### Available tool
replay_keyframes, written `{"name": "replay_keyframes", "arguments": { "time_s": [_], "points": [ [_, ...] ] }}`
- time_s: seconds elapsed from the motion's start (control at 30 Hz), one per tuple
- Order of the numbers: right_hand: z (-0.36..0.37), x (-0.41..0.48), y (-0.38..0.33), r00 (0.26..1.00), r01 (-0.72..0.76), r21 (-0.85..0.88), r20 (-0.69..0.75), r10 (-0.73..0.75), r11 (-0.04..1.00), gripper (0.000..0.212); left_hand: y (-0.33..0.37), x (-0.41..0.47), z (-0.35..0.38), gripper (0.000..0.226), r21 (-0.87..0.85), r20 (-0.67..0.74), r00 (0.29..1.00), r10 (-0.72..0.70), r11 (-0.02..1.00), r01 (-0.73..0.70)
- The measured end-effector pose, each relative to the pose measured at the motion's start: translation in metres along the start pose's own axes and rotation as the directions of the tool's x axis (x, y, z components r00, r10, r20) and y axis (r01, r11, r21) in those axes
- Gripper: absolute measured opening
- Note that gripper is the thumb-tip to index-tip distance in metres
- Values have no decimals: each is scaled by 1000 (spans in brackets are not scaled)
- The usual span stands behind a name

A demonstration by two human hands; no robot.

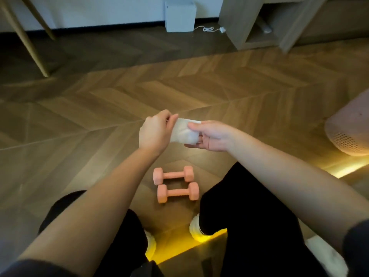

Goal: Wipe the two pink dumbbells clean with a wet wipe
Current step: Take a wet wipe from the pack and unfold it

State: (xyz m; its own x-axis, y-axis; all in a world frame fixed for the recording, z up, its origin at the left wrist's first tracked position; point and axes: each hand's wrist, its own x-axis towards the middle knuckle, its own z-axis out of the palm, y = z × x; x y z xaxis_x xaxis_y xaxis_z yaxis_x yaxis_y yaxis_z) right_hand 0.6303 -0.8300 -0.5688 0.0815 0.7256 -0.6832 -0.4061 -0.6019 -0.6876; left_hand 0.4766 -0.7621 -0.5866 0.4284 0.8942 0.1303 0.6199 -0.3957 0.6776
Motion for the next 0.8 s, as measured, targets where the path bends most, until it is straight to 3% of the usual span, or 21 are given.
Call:
{"name": "replay_keyframes", "arguments": {
  "time_s": [0.2, 0.37, 0.5, 0.57, 0.67, 0.73, 0.8],
  "points": [
    [-1, -68, 17, 995, 100, -7, 1, -100, 995, 4, 37, -53, -16, 32, -72, -17, 1000, 25, 997, -26],
    [-13, -65, 19, 995, 98, 28, 8, -98, 995, 9, 39, -52, -8, 32, -60, 3, 1000, 13, 998, -13],
    [-25, -17, 22, 999, 33, 45, 16, -34, 998, 11, 11, -28, 24, 36, -87, 71, 992, -107, 990, 113],
    [-34, 19, 30, 999, -1, 15, -36, 1, 1000, 9, -15, -14, 48, 41, -136, 161, 962, -221, 960, 244],
    [-53, 80, 51, 972, -26, -109, -236, -1, 994, 6, -68, 4, 93, 44, -149, 296, 871, -392, 882, 448],
    [-70, 119, 70, 920, -89, -339, -389, -53, 936, 10, -108, 9, 129, 40, 47, 380, 816, -436, 890, 453],
    [-87, 154, 91, 897, -166, -538, -431, -100, 827, 19, -144, 10, 166, 32, 199, 477, 754, -451, 892, 407]
  ]
}}
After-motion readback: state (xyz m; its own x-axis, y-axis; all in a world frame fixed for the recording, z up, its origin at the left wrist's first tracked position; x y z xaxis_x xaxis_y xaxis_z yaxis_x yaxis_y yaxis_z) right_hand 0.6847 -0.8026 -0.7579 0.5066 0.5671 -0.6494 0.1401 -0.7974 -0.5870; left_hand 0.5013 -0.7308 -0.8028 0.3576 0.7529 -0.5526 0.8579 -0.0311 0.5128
